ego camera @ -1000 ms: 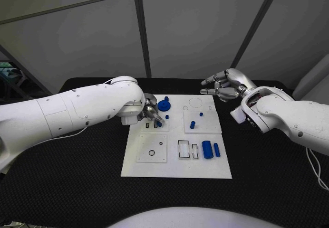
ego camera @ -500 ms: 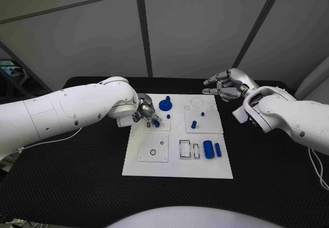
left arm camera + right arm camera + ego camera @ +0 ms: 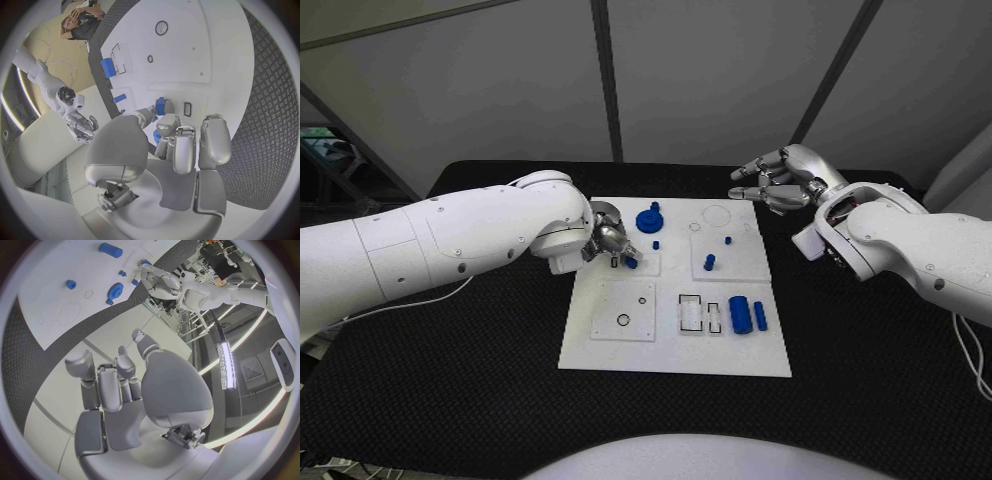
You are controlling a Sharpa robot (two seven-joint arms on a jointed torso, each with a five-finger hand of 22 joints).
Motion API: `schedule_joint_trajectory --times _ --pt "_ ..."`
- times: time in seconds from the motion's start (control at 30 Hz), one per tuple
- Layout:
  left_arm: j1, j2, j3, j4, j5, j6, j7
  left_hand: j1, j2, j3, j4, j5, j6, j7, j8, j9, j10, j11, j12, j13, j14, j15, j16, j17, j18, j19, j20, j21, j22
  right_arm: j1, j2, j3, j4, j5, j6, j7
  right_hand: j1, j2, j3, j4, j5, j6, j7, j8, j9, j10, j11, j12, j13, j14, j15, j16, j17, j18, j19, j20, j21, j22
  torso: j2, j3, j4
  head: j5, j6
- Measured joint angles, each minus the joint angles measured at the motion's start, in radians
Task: Assemble the parts on the task board
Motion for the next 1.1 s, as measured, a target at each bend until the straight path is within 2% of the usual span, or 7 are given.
schedule_joint_trajectory --times 0.2,0.63,1.1 --pt "-0.009 0.006 0.0 0.004 -0.051 -0.024 -0.001 -0.005 -0.005 0.017 -0.008 -0.003 0.0 0.0 0.0 0.004 0.0 0.0 0.0 -0.001 0.0 0.0 0.0 0.0 0.0 0.003 -0.003 0.0 0.004 0.0 0.001 0.0 -0.001 -0.004 0.002 0.0 0.0 0.0 0.0 0.0 0.0 0.0 0.0 0.0 0.0 0.0 0.0 0.0 0.0 0.0 0.0 0.0 0.0 0.0 0.0 0.0 0.0 0.0 0.001 -0.0002 -0.0015 0.002 -0.001" --pt "-0.013 0.008 0.001 0.013 -0.107 -0.044 -0.001 -0.018 -0.011 0.04 -0.008 -0.004 0.0 0.0 0.008 0.008 0.004 -0.003 0.0 -0.003 0.002 -0.002 0.0 0.0 0.0 0.007 0.001 0.0 0.01 0.0 0.005 0.0 -0.004 -0.022 0.009 0.0 0.0 0.0 -0.002 0.002 0.0 0.0 0.0 0.0 0.0 0.0 0.0 0.0 -0.002 0.0 0.0 -0.005 -0.002 0.0 0.0 0.0 0.0 -0.002 0.001 -0.0007 -0.0017 -0.002 -0.003" --pt "-0.014 0.002 0.0 0.016 -0.121 -0.048 -0.006 -0.027 -0.019 0.056 -0.01 -0.002 0.0 0.0 0.016 0.015 0.005 -0.002 0.0 -0.009 0.004 -0.003 0.0 0.0 0.0 0.011 -0.003 0.0 0.014 0.0 0.009 0.0 -0.009 -0.03 0.014 0.0 0.0 0.0 -0.002 0.002 0.0 0.0 0.0 0.0 0.0 0.0 0.0 0.0 -0.002 0.0 0.0 -0.005 -0.002 0.0 0.0 0.0 0.0 -0.002 0.001 -0.0007 -0.0012 0.003 -0.005"
